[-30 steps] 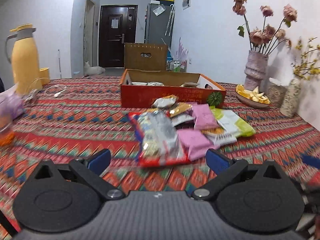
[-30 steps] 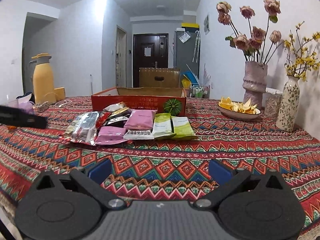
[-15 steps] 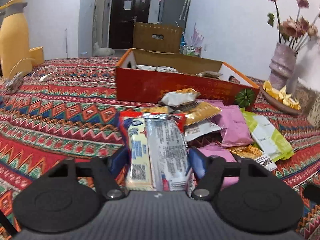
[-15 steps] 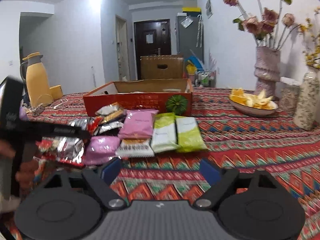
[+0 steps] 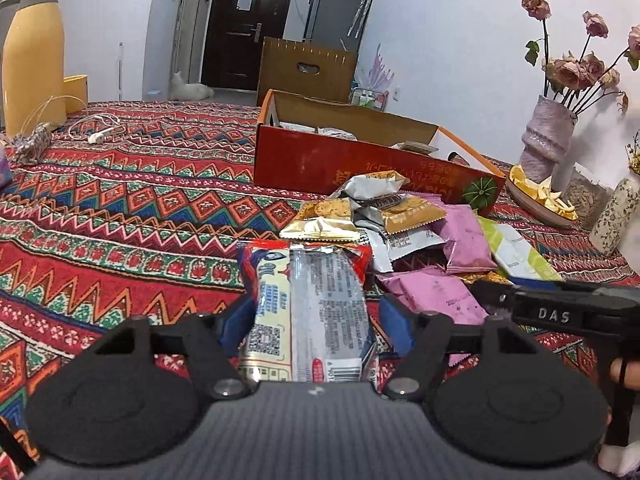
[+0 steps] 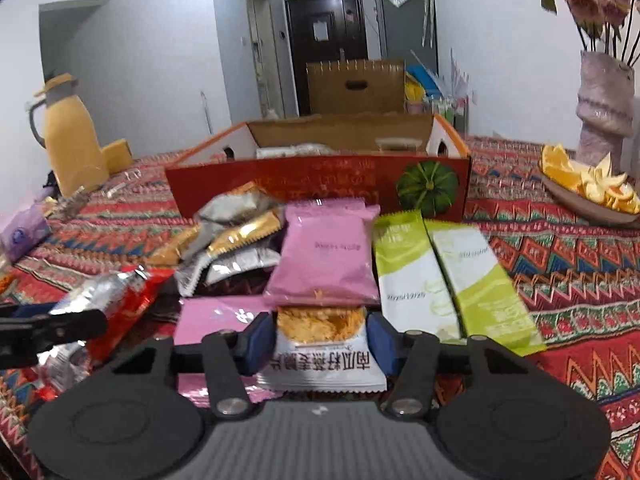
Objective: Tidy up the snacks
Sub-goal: 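Grasp a long white bar packet with the left tool while the right grasps a cracker packet, then carry the white bar packet into the box with the left tool while the right carries the cracker packet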
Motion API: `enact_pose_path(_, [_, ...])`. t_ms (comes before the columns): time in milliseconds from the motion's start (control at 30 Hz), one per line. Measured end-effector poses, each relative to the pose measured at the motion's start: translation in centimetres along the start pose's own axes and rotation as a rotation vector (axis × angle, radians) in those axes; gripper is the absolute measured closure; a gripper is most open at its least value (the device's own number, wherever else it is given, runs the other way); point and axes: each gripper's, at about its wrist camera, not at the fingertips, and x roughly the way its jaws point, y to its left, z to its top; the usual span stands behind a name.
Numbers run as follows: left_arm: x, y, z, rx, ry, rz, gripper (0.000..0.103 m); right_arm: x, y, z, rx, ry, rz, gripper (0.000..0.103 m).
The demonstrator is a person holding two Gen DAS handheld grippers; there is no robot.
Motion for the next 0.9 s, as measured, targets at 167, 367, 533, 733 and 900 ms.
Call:
enact_pose_path(167, [-0.5, -0.1, -0.3, -0.004, 0.013, 0.014, 0.043, -0.3, -0.1, -0.7, -0.002, 0.022, -0.014, 0.055])
enact_pose_path(367, [-4.8, -0.3, -1.9, -0.023, 0.023, -0.003, 0.044, -4.8, 0.1, -3.1, -0.001, 0.007, -0.019, 0.055])
enact_pose_path(533, [-7.5, -0.9, -4.4, -0.015, 0.055, -0.024, 0.042, -9.2, 0.8, -6.6, -0.027, 0.037, -0.035, 0.054])
enact_pose_path(733, [-6.4, -1.1, -5.1, 0.0, 0.068, -0.008, 0.029, -10.3, 1.1, -8.1, -0.039, 0.036, -0.036, 0.046])
enact_pose_path(900, [-6.5, -1.4, -5.3, 0.016, 0.083, -0.001, 0.039, -9.8, 1.6, -8.0, -0.069, 0.015, -0.063, 0.057])
